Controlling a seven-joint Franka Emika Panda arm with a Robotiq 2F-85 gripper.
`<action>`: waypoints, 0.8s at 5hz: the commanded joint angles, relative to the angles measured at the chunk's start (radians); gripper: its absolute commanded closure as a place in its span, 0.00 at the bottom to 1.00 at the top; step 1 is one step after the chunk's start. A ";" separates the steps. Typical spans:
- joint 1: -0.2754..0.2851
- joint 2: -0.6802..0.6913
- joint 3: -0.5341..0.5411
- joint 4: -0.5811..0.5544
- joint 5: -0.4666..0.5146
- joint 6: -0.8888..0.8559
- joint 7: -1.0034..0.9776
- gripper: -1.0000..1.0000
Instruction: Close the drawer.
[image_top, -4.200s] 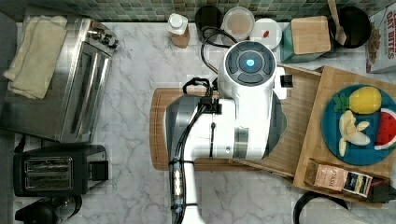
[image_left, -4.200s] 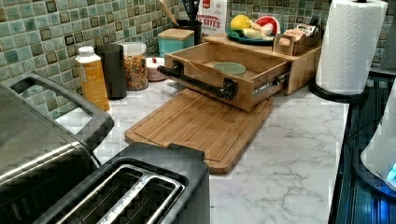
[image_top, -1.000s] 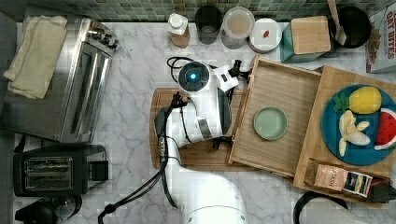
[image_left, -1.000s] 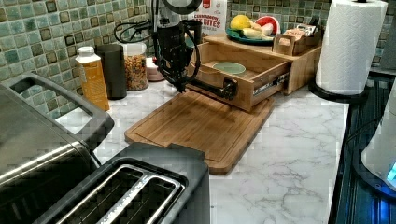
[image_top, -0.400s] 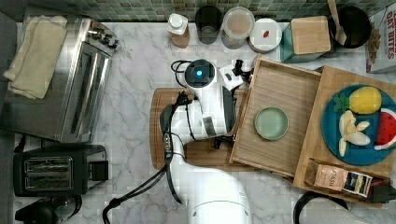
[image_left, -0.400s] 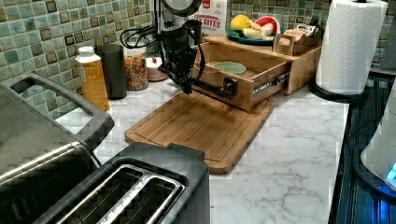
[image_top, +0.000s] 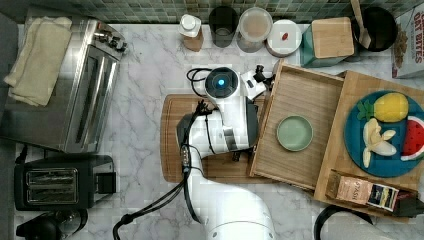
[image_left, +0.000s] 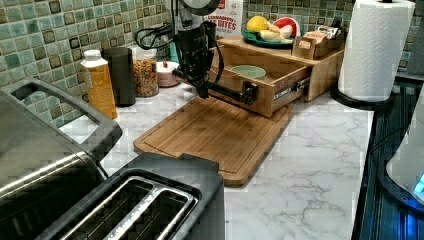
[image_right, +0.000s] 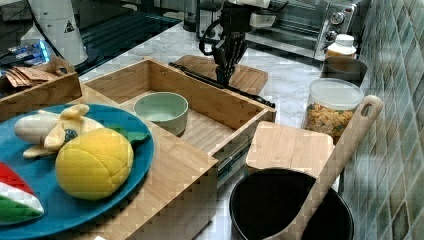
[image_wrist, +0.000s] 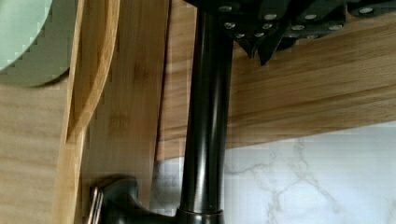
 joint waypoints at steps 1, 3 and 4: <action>-0.192 -0.067 -0.140 0.004 0.081 0.042 -0.166 1.00; -0.273 -0.095 -0.192 -0.014 0.040 0.044 -0.231 1.00; -0.315 -0.100 -0.227 -0.039 0.010 0.101 -0.298 1.00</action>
